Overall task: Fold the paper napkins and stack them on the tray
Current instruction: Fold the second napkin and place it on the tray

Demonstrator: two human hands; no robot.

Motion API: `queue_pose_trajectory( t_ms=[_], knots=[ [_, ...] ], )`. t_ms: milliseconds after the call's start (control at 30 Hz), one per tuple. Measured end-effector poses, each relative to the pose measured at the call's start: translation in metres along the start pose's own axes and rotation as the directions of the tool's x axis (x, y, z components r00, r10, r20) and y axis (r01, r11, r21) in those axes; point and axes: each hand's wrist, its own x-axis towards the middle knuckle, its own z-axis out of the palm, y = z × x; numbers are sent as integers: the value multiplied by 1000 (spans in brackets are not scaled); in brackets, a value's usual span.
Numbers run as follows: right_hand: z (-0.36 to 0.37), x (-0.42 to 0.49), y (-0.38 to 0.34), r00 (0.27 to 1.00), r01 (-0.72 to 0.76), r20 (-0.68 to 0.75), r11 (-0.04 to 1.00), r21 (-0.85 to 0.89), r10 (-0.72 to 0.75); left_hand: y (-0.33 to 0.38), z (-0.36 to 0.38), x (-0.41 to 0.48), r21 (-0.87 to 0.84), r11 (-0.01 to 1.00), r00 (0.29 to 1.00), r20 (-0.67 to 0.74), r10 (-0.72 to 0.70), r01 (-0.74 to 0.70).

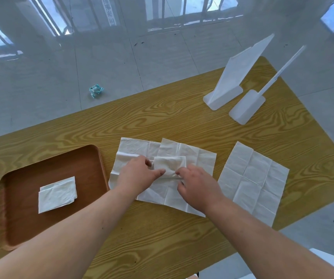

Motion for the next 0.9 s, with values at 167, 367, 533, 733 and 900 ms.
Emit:
queue_pose_trajectory(
  t_ms=[167, 367, 533, 733, 900],
  knots=[
    [3, 0, 1, 1000, -25, 0, 1000, 18, 25, 8, 1, 5, -92, 994, 999, 4, -54, 54],
    [5, 1, 0, 999, -52, 4, 998, 30, 52, 18, 5, 5, -485, 845, 974, 125, -187, 224],
    [4, -2, -1, 997, -80, -17, 994, 71, 81, 27, 9, 0, -558, 803, 976, 166, -140, 210],
    [-11, 3, 2, 895, -368, -25, 769, 523, 445, 26, -4, -11, -662, 741, 975, 220, 44, 116],
    [-21, 14, -6, 796, -531, 457, 93, 843, 398, 21, -16, -21, -778, 599, 945, 311, 106, 189]
  ],
)
